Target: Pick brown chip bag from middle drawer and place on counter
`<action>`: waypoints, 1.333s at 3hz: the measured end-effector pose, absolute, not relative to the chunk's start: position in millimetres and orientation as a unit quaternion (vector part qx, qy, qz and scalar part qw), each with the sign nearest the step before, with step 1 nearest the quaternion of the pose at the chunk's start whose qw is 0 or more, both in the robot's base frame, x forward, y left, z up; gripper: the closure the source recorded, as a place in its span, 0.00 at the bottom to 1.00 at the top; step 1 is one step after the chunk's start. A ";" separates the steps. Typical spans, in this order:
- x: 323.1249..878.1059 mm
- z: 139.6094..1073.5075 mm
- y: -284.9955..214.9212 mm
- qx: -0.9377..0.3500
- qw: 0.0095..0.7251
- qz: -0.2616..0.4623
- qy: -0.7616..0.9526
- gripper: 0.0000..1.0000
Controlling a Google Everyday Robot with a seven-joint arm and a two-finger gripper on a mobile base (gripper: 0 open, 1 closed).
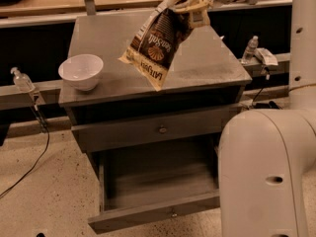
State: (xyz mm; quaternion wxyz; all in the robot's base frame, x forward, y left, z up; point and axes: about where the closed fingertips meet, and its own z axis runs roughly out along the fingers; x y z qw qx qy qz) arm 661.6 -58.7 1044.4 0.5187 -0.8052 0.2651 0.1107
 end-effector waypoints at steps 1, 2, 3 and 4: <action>668.7 1047.5 -53.2 -0.800 0.527 0.104 0.268 0.59; 675.2 1049.6 -48.7 -0.794 0.535 0.100 0.270 0.36; 680.1 1050.7 -44.9 -0.790 0.541 0.098 0.272 0.13; 684.1 1051.3 -41.3 -0.787 0.545 0.097 0.273 0.00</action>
Offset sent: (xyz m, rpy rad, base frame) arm 0.0064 0.0051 0.0028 0.0121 -0.0098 -0.0134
